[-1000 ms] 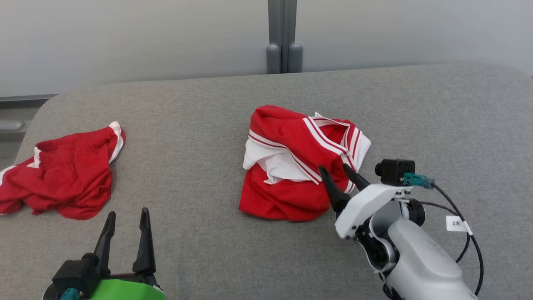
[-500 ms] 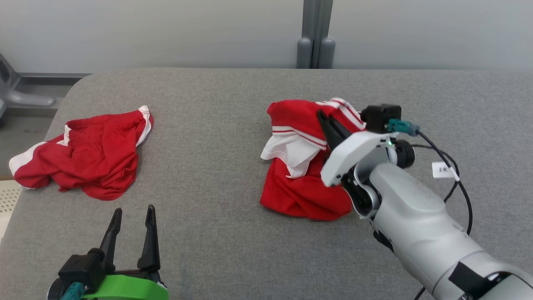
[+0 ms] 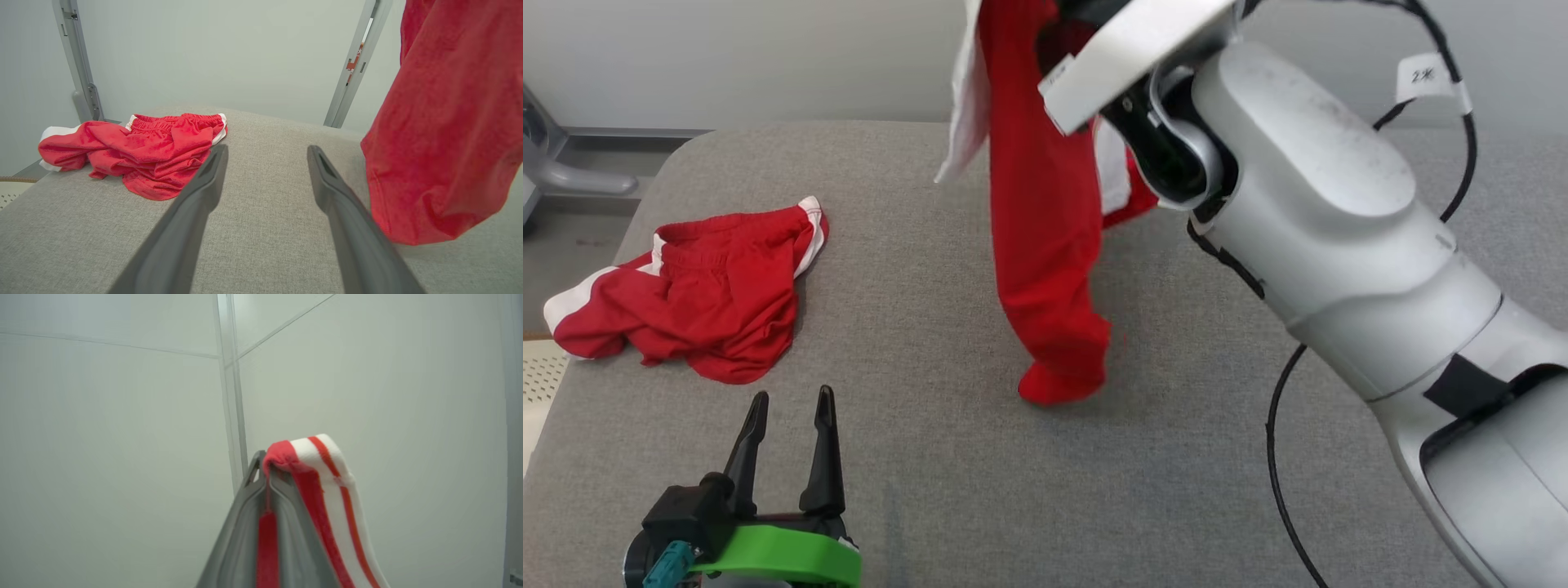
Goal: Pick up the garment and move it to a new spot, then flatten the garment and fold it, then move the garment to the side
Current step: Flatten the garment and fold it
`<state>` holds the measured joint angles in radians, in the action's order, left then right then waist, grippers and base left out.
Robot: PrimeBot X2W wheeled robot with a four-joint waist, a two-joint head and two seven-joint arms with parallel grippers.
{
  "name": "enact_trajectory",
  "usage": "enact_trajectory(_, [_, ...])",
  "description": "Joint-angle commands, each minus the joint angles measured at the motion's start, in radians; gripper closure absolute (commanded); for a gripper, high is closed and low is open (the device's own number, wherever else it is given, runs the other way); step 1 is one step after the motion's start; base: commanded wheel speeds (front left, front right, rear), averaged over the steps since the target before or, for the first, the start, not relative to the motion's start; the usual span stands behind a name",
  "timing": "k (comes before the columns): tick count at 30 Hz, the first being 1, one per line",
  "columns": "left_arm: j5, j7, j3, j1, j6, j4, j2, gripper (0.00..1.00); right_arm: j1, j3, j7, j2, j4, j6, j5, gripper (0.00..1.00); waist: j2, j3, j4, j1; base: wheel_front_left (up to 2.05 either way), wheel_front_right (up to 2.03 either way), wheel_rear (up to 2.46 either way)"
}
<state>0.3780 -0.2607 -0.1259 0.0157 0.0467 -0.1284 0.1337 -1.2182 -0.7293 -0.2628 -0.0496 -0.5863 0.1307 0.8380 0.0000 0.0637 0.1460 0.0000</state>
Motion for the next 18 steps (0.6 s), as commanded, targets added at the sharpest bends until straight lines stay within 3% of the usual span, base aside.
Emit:
enact_trajectory(1, [0.001, -0.003, 0.002, -0.018, 0.003, 0.004, -0.003, 0.0, -0.018, 0.014, -0.003, -0.001, 0.04, 0.0, -0.028, 1.0, 0.0, 0.006, 0.003, 0.0, 0.0, 0.0, 0.0])
enact_trajectory(5, [0.0, -0.005, 0.008, -0.022, 0.004, 0.008, -0.007, 0.0, 0.007, 0.053, -0.003, -0.01, 0.129, 0.0, -0.085, 1.0, 0.0, 0.014, -0.002, 0.0, 0.0, 0.0, 0.0])
enact_trajectory(8, [0.0, -0.004, 0.013, -0.023, 0.005, 0.01, -0.008, 0.0, 0.074, 0.013, -0.003, -0.081, 0.119, -0.001, -0.1, 1.0, 0.0, 0.021, -0.011, 0.0, 0.0, 0.0, 0.0])
enact_trajectory(13, [-0.003, -0.005, 0.018, -0.019, 0.009, 0.009, -0.011, 0.0, 0.175, -0.133, 0.017, -0.256, 0.009, -0.001, -0.109, 1.0, 0.0, 0.033, -0.036, 0.0, 0.0, 0.0, 0.0])
enact_trajectory(18, [-0.007, -0.005, 0.022, -0.032, 0.014, 0.01, -0.013, 0.0, 0.262, -0.159, 0.036, -0.359, -0.145, -0.001, -0.114, 1.0, 0.0, 0.045, -0.061, 0.0, 0.0, 0.0, 0.0])
